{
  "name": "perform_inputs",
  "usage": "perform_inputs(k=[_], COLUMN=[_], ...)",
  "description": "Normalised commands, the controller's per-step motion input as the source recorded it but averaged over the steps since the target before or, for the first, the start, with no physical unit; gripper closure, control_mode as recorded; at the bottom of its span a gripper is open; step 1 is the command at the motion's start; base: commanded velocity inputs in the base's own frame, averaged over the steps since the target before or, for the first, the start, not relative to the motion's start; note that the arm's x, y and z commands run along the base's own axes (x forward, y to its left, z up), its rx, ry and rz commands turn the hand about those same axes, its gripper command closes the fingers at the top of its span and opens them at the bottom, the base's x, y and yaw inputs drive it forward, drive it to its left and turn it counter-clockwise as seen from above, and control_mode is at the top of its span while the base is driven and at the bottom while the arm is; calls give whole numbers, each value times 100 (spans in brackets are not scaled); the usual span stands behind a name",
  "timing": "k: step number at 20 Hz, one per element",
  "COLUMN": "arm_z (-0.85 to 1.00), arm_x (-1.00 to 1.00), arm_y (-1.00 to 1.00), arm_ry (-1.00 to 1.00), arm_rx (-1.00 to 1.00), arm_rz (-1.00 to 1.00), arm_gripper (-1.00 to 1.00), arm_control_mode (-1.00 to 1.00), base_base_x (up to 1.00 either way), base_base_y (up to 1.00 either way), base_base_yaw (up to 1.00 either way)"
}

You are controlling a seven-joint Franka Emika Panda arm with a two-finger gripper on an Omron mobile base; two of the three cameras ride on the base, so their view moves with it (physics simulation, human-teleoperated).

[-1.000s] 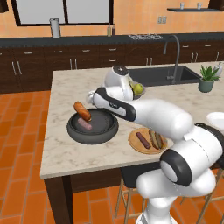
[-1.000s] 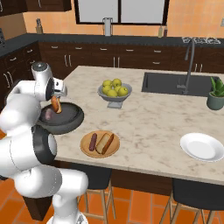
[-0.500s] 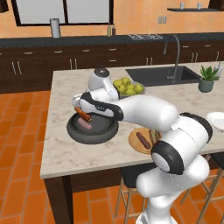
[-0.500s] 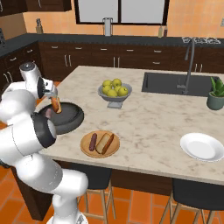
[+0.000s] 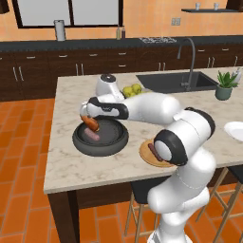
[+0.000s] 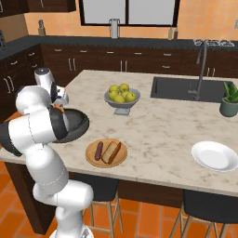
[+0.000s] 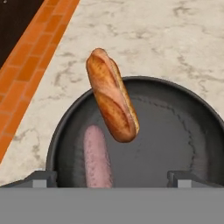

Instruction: Place one bun and one sausage from the bowl on each plate.

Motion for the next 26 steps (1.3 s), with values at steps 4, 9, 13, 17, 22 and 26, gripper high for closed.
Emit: perform_inputs(k=[4, 9, 13, 17, 22, 26], arm_z=[-39, -27, -27, -20, -14, -22], arm_x=[27, 38, 9, 9, 12, 11], arm_y=[0, 11, 4, 0, 0, 0], arm_ry=[0, -1, -3, -3, -5, 0], arm_rx=[-7, -2, -3, -2, 0, 0], arm_rz=[0, 0, 0, 0, 0, 0], arm_gripper=[-100, -100, -100, -100, -100, -100], arm_control_mode=[-100, -100, -100, -100, -100, -100], base_base_x=[0, 0, 0, 0, 0, 0], base_base_y=[0, 0, 0, 0, 0, 0], base_base_yaw=[0, 0, 0, 0, 0, 0])
